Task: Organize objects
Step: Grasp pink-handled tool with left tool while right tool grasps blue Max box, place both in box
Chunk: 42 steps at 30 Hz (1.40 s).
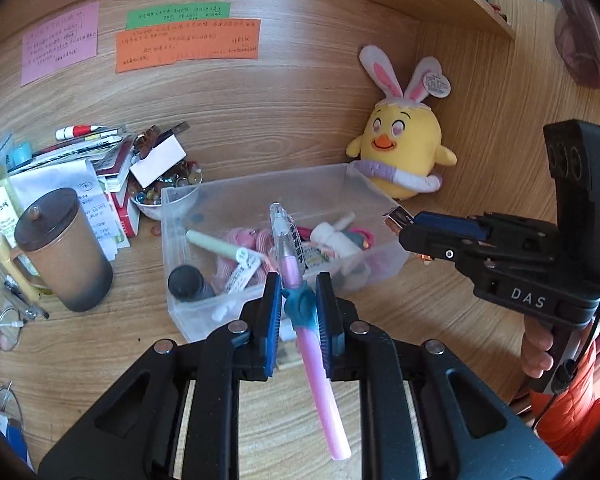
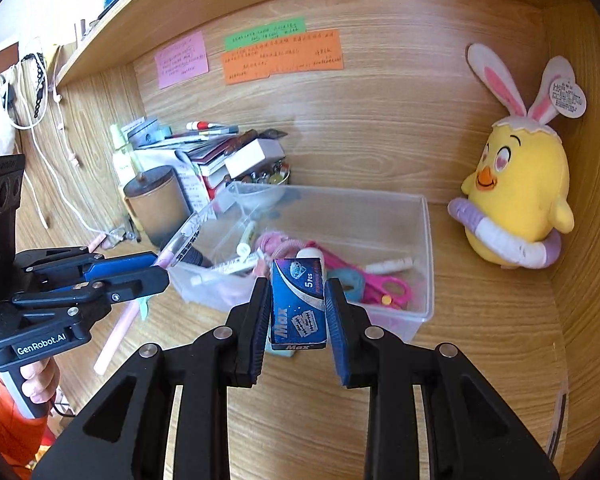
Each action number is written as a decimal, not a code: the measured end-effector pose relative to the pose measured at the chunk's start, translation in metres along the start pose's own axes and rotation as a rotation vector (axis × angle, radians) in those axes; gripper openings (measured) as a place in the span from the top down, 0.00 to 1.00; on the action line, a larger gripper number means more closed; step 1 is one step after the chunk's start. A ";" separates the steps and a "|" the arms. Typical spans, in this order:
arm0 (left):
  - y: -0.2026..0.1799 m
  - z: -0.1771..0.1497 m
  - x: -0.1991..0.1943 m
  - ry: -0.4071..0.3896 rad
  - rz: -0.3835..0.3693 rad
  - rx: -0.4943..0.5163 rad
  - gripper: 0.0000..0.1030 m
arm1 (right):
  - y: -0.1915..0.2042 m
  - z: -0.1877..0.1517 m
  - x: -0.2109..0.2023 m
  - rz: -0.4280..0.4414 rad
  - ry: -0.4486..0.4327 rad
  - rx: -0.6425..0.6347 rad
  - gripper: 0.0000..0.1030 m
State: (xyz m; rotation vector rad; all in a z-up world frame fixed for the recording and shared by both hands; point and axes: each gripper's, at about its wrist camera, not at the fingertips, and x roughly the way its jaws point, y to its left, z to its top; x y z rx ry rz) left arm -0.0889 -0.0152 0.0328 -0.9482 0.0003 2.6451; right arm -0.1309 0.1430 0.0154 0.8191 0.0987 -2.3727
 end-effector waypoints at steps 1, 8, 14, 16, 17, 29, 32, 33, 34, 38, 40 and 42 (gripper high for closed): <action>0.001 0.004 0.004 0.005 0.000 -0.003 0.84 | -0.001 0.002 0.001 -0.006 -0.001 0.000 0.76; 0.010 0.022 0.030 0.055 -0.020 -0.035 0.84 | -0.011 0.015 0.019 -0.052 0.011 0.008 0.76; 0.014 0.030 0.054 0.109 -0.009 -0.041 0.84 | -0.025 0.017 0.042 -0.079 0.058 0.030 0.76; 0.015 0.032 0.062 0.124 0.006 -0.041 0.84 | -0.029 0.017 0.050 -0.087 0.076 0.036 0.76; 0.016 0.032 0.066 0.131 0.010 -0.041 0.84 | -0.030 0.016 0.053 -0.089 0.084 0.038 0.76; 0.025 0.042 0.090 0.170 0.052 -0.076 0.84 | -0.036 0.012 0.077 -0.081 0.146 0.036 0.76; 0.023 0.042 0.085 0.161 0.052 -0.069 0.84 | -0.035 0.012 0.077 -0.074 0.152 0.034 0.76; 0.021 0.042 0.083 0.156 0.056 -0.063 0.84 | -0.034 0.012 0.077 -0.073 0.152 0.034 0.76; 0.020 0.042 0.081 0.150 0.060 -0.055 0.84 | -0.034 0.013 0.075 -0.073 0.150 0.033 0.75; 0.012 0.042 0.066 0.117 0.075 -0.019 0.78 | -0.031 0.014 0.066 -0.062 0.133 0.025 0.74; 0.009 0.042 0.057 0.094 0.086 -0.004 0.69 | -0.028 0.014 0.059 -0.066 0.117 0.015 0.71; 0.007 0.040 0.050 0.078 0.087 0.006 0.56 | -0.024 0.014 0.051 -0.066 0.103 0.002 0.69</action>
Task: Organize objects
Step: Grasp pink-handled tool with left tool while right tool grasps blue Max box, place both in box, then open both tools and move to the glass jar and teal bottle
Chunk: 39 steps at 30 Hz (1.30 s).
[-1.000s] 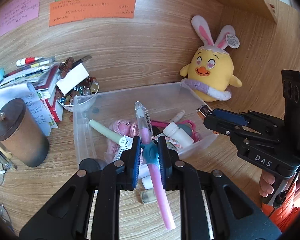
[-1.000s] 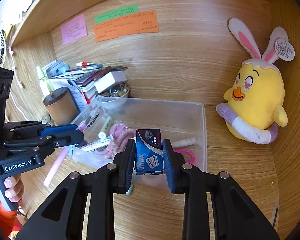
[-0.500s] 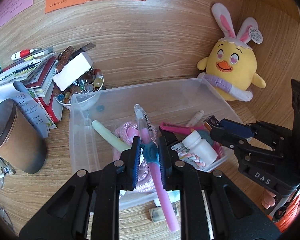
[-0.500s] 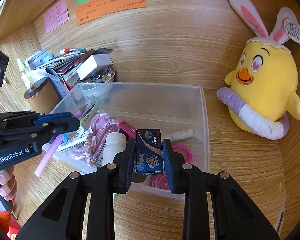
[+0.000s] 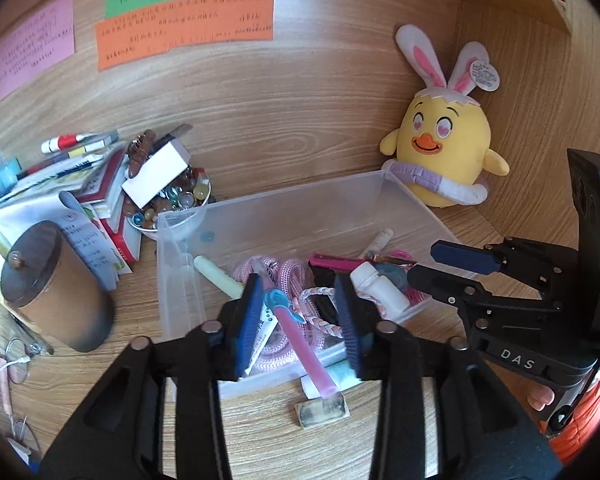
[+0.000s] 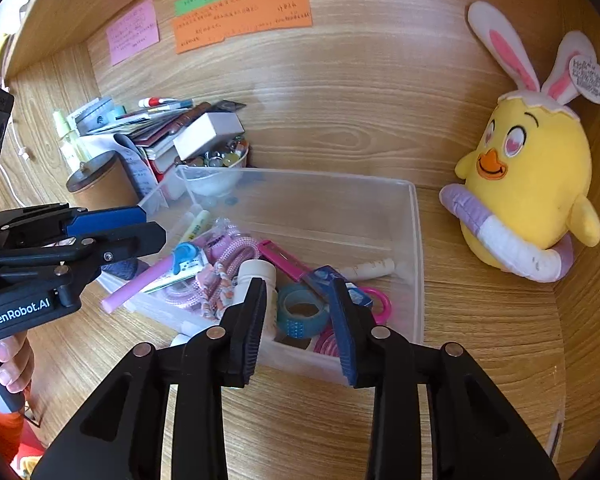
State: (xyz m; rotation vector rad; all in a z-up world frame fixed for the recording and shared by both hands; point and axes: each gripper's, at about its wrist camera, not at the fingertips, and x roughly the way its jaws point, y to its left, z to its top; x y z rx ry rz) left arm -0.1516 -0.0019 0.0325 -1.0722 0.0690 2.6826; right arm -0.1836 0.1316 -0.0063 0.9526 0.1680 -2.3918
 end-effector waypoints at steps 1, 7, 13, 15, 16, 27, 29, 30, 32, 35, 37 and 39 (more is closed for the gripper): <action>-0.001 -0.002 -0.004 -0.004 -0.003 0.003 0.53 | 0.002 -0.001 -0.005 0.004 -0.008 -0.008 0.67; -0.005 -0.018 -0.021 -0.018 0.016 0.017 0.30 | 0.016 -0.009 -0.028 0.019 -0.044 -0.057 0.53; -0.006 -0.044 -0.029 -0.001 0.045 0.029 0.14 | 0.026 -0.021 -0.042 0.019 -0.067 -0.093 0.43; -0.005 -0.054 -0.027 0.019 0.054 0.030 0.12 | 0.028 -0.026 -0.044 0.021 -0.063 -0.095 0.39; -0.004 -0.059 -0.025 0.033 0.052 0.029 0.12 | 0.028 -0.029 -0.044 0.023 -0.058 -0.095 0.37; -0.006 -0.086 0.027 0.203 0.014 0.031 0.12 | 0.028 -0.056 -0.025 0.026 0.032 -0.105 0.36; -0.008 -0.086 0.035 0.221 0.008 0.041 0.16 | 0.026 -0.058 -0.013 0.043 0.067 -0.101 0.36; -0.008 -0.086 0.039 0.233 -0.001 0.039 0.22 | 0.026 -0.059 -0.006 0.048 0.085 -0.101 0.36; -0.008 -0.088 0.045 0.257 -0.021 0.035 0.33 | 0.028 -0.061 0.005 0.044 0.110 -0.107 0.36; -0.010 -0.090 0.041 0.238 -0.029 0.045 0.43 | 0.034 -0.062 0.019 0.046 0.141 -0.127 0.36; -0.011 -0.092 0.036 0.234 -0.049 0.055 0.54 | 0.039 -0.061 0.025 0.043 0.150 -0.145 0.36; -0.013 -0.097 0.030 0.226 -0.039 0.072 0.61 | 0.043 -0.058 0.030 0.047 0.154 -0.159 0.36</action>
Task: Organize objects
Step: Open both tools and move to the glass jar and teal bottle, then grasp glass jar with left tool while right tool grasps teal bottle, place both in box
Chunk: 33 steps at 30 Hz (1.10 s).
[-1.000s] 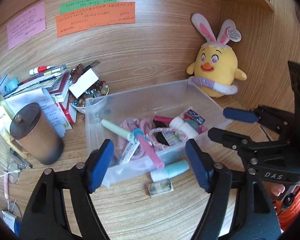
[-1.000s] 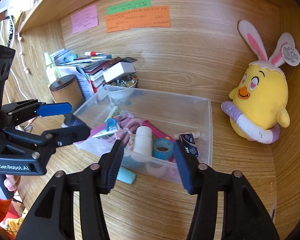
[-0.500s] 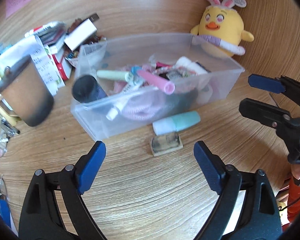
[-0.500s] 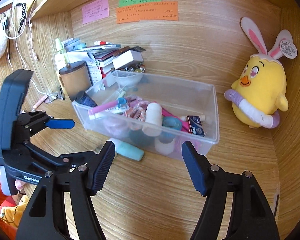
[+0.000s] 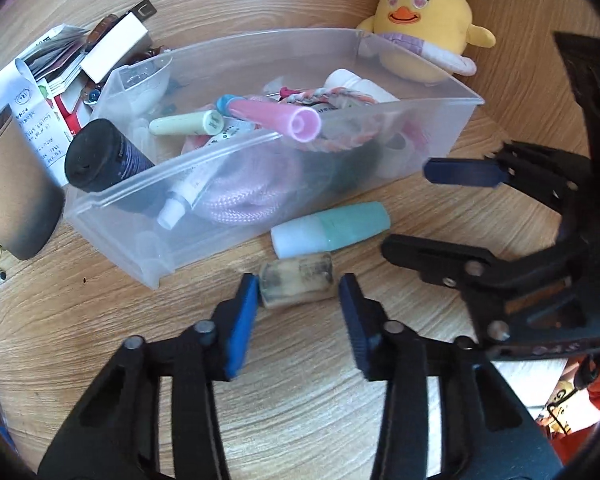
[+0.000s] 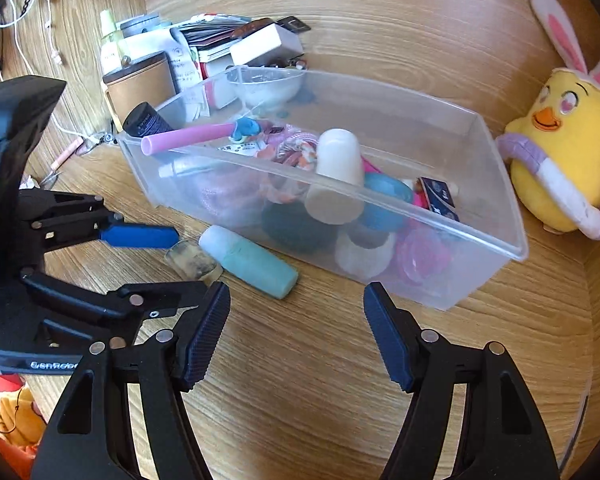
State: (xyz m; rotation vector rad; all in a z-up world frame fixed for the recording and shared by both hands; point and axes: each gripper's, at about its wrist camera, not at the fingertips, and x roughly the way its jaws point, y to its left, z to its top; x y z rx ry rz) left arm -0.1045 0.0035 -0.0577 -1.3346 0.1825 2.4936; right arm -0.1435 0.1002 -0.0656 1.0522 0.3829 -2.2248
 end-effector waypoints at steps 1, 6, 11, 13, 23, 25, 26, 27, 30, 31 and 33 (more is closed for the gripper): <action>0.000 -0.003 -0.002 -0.006 0.013 0.004 0.61 | 0.002 0.003 0.003 0.001 0.002 -0.008 0.36; 0.019 -0.016 -0.009 -0.011 0.005 -0.022 0.61 | 0.012 0.009 0.013 0.020 0.018 -0.034 0.36; 0.039 -0.028 -0.018 -0.021 -0.011 -0.073 0.61 | 0.028 0.012 0.022 0.033 0.038 -0.082 0.38; 0.043 -0.030 -0.021 -0.030 -0.015 -0.090 0.61 | 0.033 0.013 0.027 0.034 0.054 -0.101 0.48; 0.050 -0.032 -0.030 -0.074 -0.038 -0.110 0.61 | 0.051 0.014 0.029 0.080 0.084 -0.135 0.69; 0.050 -0.031 -0.033 -0.084 -0.037 -0.110 0.61 | 0.055 0.016 0.031 0.084 0.080 -0.136 0.69; 0.050 -0.031 -0.035 -0.088 -0.036 -0.109 0.61 | 0.056 0.017 0.032 0.083 0.076 -0.137 0.69; 0.050 -0.031 -0.037 -0.094 -0.034 -0.110 0.61 | 0.057 0.017 0.033 0.082 0.072 -0.139 0.69; 0.049 -0.029 -0.041 -0.107 -0.032 -0.113 0.61 | 0.061 0.016 0.032 0.088 0.064 -0.143 0.77; 0.049 -0.028 -0.044 -0.112 -0.030 -0.113 0.61 | 0.062 0.014 0.030 0.081 0.062 -0.144 0.78; 0.048 -0.027 -0.048 -0.125 -0.027 -0.113 0.61 | 0.062 0.011 0.027 0.066 0.053 -0.142 0.78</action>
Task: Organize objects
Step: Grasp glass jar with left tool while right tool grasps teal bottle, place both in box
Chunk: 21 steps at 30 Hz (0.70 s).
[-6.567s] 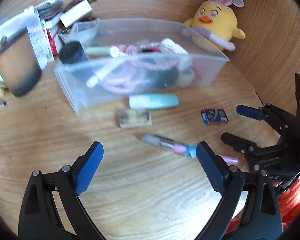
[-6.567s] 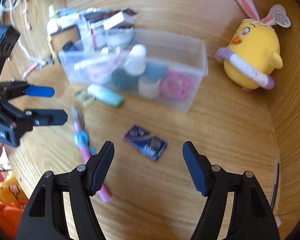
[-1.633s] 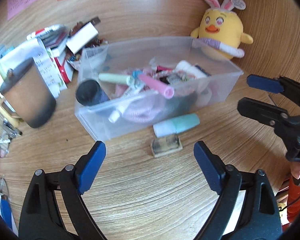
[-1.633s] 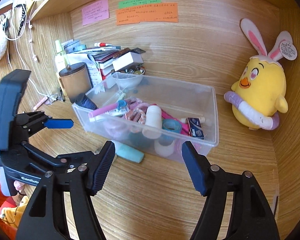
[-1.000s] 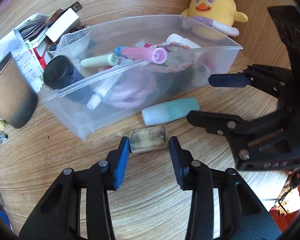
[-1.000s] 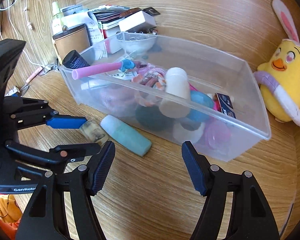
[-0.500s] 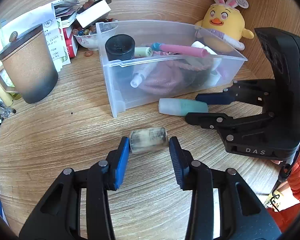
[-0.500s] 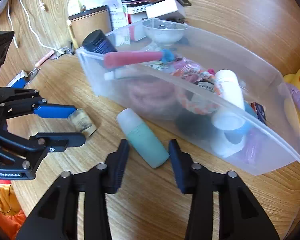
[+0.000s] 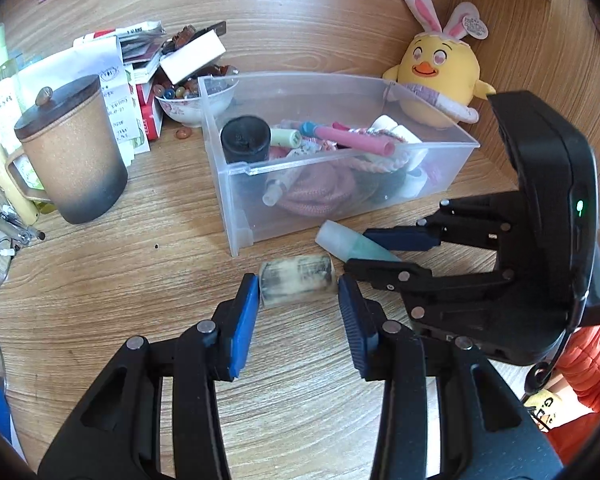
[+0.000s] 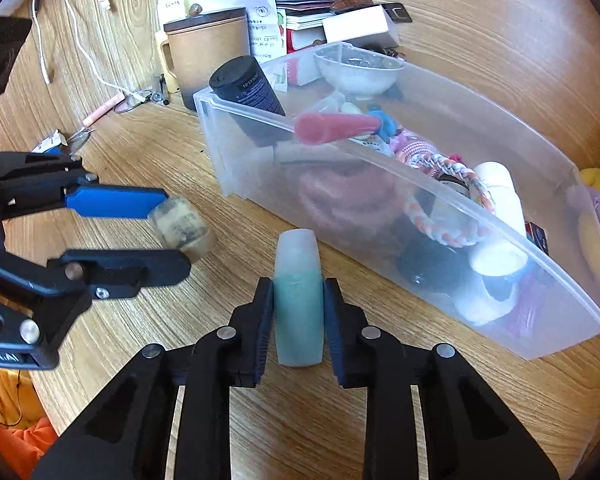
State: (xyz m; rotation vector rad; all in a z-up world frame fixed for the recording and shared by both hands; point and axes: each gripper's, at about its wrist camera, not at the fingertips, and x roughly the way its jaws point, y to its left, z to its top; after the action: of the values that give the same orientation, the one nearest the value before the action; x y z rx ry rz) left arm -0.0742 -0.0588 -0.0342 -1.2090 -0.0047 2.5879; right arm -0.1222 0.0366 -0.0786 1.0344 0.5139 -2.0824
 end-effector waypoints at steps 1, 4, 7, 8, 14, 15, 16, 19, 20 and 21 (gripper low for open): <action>-0.001 0.002 -0.002 -0.008 0.001 0.000 0.61 | -0.001 -0.003 -0.004 0.001 -0.008 0.009 0.78; -0.004 0.008 -0.010 -0.035 0.003 0.000 0.61 | -0.005 -0.008 -0.018 0.014 -0.037 0.035 0.78; -0.007 0.015 -0.018 -0.065 0.003 0.002 0.61 | -0.012 -0.011 -0.041 0.010 -0.089 0.057 0.78; -0.009 0.019 -0.020 -0.074 0.004 0.003 0.61 | -0.013 -0.011 -0.047 0.006 -0.103 0.061 0.78; -0.018 0.035 -0.035 -0.138 0.016 0.016 0.61 | -0.025 -0.006 -0.084 -0.033 -0.197 0.076 0.78; -0.020 0.039 -0.036 -0.149 0.022 0.017 0.61 | -0.029 -0.005 -0.090 -0.040 -0.214 0.081 0.78; -0.022 0.043 -0.038 -0.159 0.026 0.019 0.61 | -0.032 -0.004 -0.095 -0.045 -0.227 0.086 0.78; -0.024 0.053 -0.039 -0.174 0.025 0.015 0.61 | -0.040 -0.002 -0.108 -0.065 -0.266 0.105 0.78; -0.025 0.057 -0.039 -0.176 0.025 0.013 0.61 | -0.042 -0.002 -0.112 -0.074 -0.274 0.112 0.78; -0.026 0.061 -0.038 -0.176 0.025 0.011 0.61 | -0.045 0.000 -0.113 -0.085 -0.280 0.115 0.78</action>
State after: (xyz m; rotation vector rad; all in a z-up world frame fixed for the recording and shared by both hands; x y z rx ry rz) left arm -0.0901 -0.0370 0.0372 -0.9797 -0.0116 2.7033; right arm -0.1116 0.1154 0.0137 0.7768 0.3037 -2.3080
